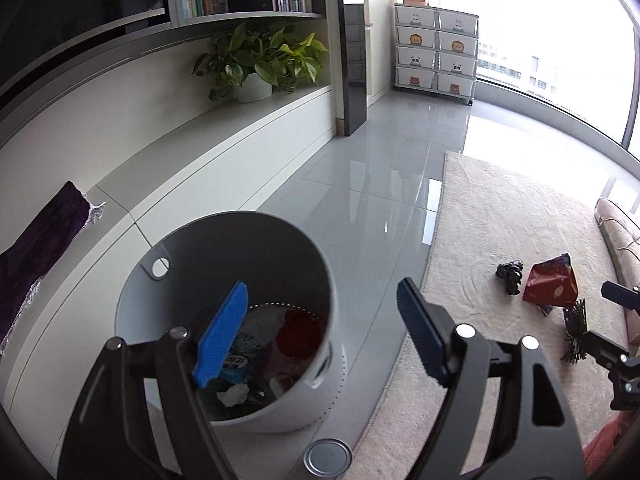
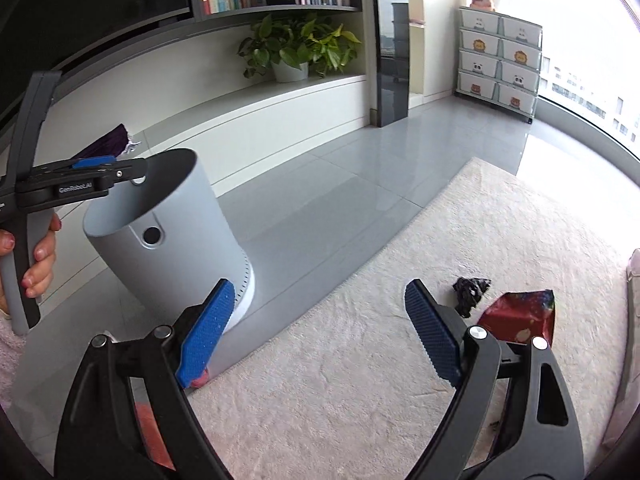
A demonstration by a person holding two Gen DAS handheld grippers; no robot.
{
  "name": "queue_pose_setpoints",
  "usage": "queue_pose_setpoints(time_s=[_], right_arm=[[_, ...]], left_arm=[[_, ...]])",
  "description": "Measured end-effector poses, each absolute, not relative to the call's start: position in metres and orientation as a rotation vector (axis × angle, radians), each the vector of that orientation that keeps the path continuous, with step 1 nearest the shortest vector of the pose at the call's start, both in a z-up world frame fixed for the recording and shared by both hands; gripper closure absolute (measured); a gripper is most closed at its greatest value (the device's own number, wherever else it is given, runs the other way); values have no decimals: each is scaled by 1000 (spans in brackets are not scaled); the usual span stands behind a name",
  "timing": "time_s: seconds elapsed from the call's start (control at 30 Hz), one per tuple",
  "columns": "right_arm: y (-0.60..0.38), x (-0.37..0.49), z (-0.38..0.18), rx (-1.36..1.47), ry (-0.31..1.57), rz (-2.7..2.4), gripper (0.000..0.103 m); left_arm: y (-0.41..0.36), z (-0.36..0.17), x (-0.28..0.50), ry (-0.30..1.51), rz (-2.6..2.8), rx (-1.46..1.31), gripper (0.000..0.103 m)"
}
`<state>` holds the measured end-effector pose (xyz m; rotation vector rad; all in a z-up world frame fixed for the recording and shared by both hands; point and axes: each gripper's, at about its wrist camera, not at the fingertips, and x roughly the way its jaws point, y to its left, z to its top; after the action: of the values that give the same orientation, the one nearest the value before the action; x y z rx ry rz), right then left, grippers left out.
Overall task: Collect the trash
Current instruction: 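Grasp the black plastic bag with the left tool while the right tool grasps the red snack bag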
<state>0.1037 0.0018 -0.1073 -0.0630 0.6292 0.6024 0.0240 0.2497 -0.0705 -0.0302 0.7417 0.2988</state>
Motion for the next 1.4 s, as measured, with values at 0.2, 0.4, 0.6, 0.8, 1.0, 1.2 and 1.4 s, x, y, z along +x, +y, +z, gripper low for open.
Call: queue_pose_setpoints(time_s=[0.2, 0.4, 0.6, 0.8, 1.0, 1.2, 1.4], right_arm=[[-93, 135, -140, 17, 661, 426, 19], [-187, 181, -177, 95, 701, 281, 19], [-248, 248, -229, 140, 757, 225, 19], [-267, 298, -272, 171, 815, 221, 19], [-260, 329, -306, 188, 862, 243, 19], [-258, 349, -321, 200, 895, 243, 19], [-251, 362, -334, 207, 932, 266, 20]], left_arm=[[177, -106, 71, 796, 177, -6, 26], [103, -156, 131, 871, 64, 0, 26], [35, -206, 198, 928, -20, 18, 26], [-19, -263, 268, 980, -62, 32, 26], [-45, -322, 324, 1056, -58, 56, 26], [-46, -364, 360, 1117, -19, 73, 29], [-47, -372, 360, 1137, -71, 81, 73]])
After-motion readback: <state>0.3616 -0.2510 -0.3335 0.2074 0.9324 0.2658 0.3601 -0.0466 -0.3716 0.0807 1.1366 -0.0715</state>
